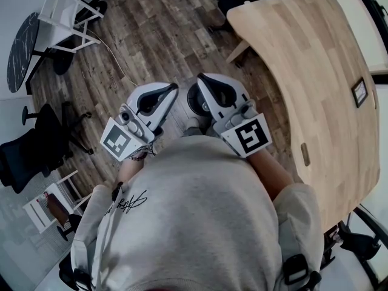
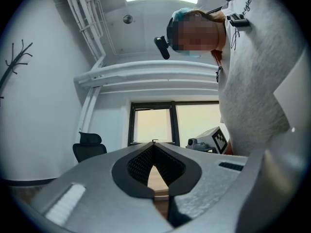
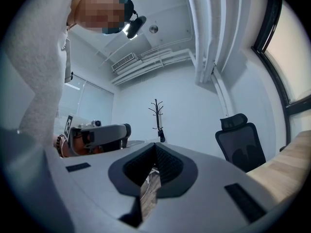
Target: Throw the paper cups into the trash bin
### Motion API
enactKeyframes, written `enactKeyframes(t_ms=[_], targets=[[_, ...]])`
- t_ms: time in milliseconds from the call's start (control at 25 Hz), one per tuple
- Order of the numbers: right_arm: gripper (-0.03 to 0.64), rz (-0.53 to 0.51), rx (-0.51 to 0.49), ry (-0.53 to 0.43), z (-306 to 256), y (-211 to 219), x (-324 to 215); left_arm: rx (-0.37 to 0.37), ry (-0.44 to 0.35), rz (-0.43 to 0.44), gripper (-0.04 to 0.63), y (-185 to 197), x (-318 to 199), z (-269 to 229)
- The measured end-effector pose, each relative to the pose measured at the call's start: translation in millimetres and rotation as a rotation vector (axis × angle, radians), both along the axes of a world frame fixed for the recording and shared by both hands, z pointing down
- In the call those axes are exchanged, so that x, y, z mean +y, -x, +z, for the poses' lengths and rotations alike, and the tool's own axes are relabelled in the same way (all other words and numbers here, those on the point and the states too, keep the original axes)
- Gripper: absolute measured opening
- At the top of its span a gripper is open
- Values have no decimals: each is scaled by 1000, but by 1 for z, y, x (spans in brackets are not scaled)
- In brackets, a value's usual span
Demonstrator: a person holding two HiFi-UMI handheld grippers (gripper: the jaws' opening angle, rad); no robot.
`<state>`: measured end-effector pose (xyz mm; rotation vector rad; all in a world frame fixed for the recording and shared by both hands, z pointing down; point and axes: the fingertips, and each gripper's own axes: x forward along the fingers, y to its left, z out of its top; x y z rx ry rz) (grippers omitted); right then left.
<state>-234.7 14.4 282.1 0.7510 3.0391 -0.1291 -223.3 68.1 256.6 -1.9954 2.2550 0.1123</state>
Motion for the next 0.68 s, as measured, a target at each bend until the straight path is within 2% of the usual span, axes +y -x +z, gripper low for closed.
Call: enactKeyframes(t_ms=[240, 440, 680], targets=[[9, 2, -1, -1, 1, 1, 1, 5, -29, -10, 0, 2, 3, -2], [9, 4, -6, 1, 1, 1, 0, 12, -7, -14, 0, 3, 3, 3], [9, 0, -8, 0, -1, 2, 1, 17, -17, -11, 0, 4, 0, 0]])
